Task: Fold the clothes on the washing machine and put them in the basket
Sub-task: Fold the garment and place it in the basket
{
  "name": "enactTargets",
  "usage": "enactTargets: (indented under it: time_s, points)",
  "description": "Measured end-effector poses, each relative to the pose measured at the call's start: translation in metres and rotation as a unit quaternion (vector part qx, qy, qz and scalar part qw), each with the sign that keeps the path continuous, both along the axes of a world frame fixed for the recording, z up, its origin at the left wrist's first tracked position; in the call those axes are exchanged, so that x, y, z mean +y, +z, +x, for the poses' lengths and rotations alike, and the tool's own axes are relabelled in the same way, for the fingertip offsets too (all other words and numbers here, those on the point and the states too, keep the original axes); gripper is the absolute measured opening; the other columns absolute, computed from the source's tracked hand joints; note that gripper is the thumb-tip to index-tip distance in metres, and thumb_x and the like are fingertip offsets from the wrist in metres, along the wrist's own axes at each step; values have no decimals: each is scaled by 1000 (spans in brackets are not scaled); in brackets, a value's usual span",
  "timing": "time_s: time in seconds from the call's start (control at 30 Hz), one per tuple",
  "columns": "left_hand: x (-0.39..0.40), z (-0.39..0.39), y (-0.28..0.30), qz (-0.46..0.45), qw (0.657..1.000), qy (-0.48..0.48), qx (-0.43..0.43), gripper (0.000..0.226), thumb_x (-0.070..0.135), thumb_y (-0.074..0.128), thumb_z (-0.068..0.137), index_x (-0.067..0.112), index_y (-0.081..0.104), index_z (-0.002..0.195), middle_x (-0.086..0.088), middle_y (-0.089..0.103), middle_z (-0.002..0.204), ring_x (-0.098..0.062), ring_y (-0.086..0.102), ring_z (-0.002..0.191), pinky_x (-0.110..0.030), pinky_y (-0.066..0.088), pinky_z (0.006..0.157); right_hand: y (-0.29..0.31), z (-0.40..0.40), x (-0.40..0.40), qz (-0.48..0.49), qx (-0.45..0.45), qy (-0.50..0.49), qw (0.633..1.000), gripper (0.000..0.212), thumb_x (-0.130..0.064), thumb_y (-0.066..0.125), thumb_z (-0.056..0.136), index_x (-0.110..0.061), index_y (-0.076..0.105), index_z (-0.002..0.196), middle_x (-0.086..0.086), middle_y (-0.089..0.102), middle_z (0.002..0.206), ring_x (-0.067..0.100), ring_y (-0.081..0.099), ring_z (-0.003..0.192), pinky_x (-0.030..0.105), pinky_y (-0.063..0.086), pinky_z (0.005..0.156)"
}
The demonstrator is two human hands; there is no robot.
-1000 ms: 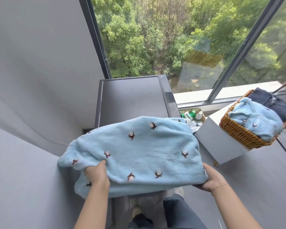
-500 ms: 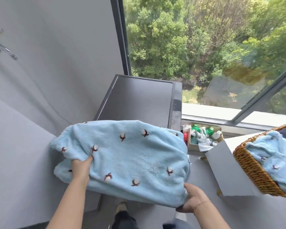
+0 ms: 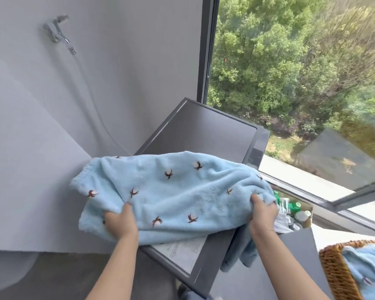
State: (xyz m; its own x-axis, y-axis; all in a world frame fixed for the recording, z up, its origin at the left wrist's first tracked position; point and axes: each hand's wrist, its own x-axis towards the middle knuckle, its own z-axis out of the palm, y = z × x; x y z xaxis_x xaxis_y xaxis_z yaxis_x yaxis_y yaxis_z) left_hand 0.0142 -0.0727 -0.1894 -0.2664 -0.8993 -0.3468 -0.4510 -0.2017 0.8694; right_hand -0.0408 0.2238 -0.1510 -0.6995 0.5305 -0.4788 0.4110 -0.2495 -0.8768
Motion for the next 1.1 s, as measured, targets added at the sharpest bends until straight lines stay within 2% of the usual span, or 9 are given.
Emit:
enactTargets:
  time_s: [0.3,0.4,0.5,0.6,0.73,0.83,0.9,1.03,1.1]
  points:
    - [46,1,-1,31,979,197,37,45,16,55,80,0,51,122,-22,61,120,-37,60,104,-49,50,89,5,-125,3,103,22,184,977,39,-19,68,60,-14,63,98,14,64,111,29,65,98,37,56,78]
    - [68,7,4,33,974,225,27,51,18,56,83,-4,46,127,-28,57,123,-43,57,108,-49,47,92,24,-160,-14,79,55,271,958,19,-4,64,71,-15,60,86,12,65,95,29,64,91,37,54,77]
    - [86,25,11,4,954,296,41,52,16,55,85,0,43,133,-25,57,125,-39,57,111,-45,46,96,40,-180,-43,57,83,389,916,26,9,59,81,-17,55,78,4,59,79,20,60,78,35,49,78]
    - [98,21,16,-12,934,356,31,52,10,57,89,1,40,137,-22,54,132,-36,54,117,-41,43,99,47,-210,-70,48,97,466,878,16,-3,64,82,-8,56,95,5,60,88,24,61,93,38,51,85]
    - [113,13,21,-14,910,413,28,57,16,60,88,7,39,141,-18,56,131,-34,56,116,-41,44,100,72,-237,-88,-10,144,522,841,24,-7,69,76,-5,58,98,5,60,84,18,61,81,29,50,68]
    - [115,17,17,13,902,430,26,65,22,65,85,13,35,143,-13,59,127,-32,58,113,-44,46,99,55,-232,-68,-95,69,413,903,28,-6,70,71,-18,59,93,-3,63,84,10,59,71,20,47,56]
    - [115,19,18,26,901,433,21,67,21,67,85,17,34,143,-8,59,122,-29,58,108,-39,45,94,25,-227,-43,-152,-69,335,927,42,-13,75,64,-15,64,104,0,71,91,14,66,70,23,51,58]
    - [107,31,14,53,900,431,42,60,16,71,82,18,46,136,2,55,111,-21,57,104,-32,43,86,11,-225,-20,-265,-229,311,884,3,-20,58,93,-21,60,91,-3,67,54,11,63,43,20,51,43]
    - [103,34,14,86,891,443,56,55,20,72,80,13,52,131,-3,58,115,-26,59,107,-38,48,91,13,-233,-22,-294,-293,312,854,12,-28,68,85,-21,62,92,-1,70,67,11,67,57,21,55,55]
